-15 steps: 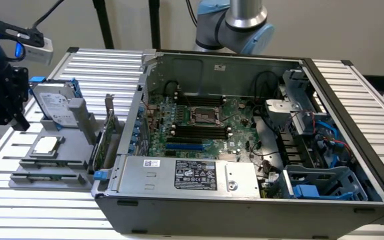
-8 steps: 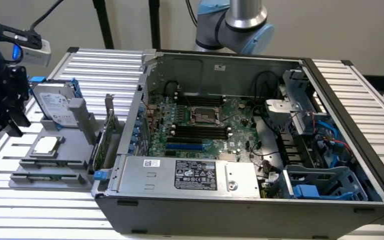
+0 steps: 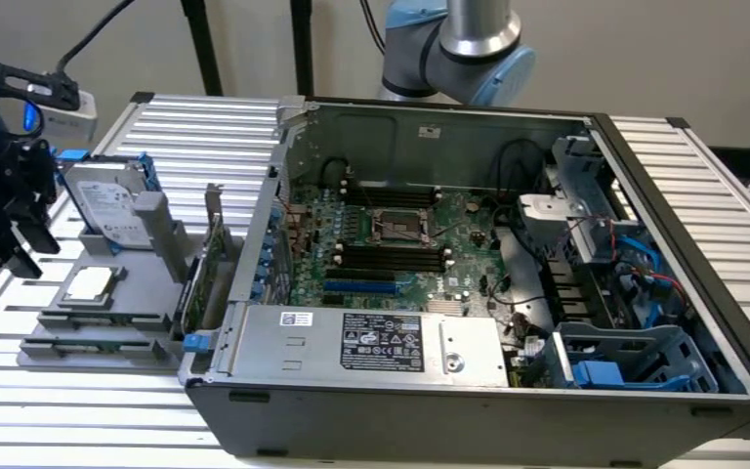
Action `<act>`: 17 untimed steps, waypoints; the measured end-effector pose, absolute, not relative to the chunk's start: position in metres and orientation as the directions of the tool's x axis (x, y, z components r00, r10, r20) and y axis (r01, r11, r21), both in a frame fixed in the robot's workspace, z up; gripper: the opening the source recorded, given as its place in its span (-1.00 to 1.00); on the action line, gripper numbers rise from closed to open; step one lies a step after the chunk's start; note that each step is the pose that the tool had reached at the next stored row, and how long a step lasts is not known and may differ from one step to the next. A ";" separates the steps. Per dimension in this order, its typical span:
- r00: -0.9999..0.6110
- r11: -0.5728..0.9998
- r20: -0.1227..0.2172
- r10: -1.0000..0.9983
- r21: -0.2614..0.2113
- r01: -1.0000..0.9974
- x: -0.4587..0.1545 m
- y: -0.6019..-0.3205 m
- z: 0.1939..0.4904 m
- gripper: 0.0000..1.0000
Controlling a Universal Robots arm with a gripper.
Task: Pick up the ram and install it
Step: 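Pick up the ram and move it above insertion slot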
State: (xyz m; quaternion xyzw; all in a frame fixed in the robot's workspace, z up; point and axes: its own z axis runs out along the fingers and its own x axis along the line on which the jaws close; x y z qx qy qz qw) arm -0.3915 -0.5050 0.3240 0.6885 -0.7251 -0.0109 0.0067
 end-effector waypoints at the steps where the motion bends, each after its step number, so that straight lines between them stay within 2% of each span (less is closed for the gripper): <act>1: -0.050 0.050 -0.005 -0.999 0.025 -0.998 -0.392 -0.505 0.322 -0.27; 17: -0.009 0.009 -0.005 -1.000 0.025 -1.000 -0.392 -0.505 0.293 -0.27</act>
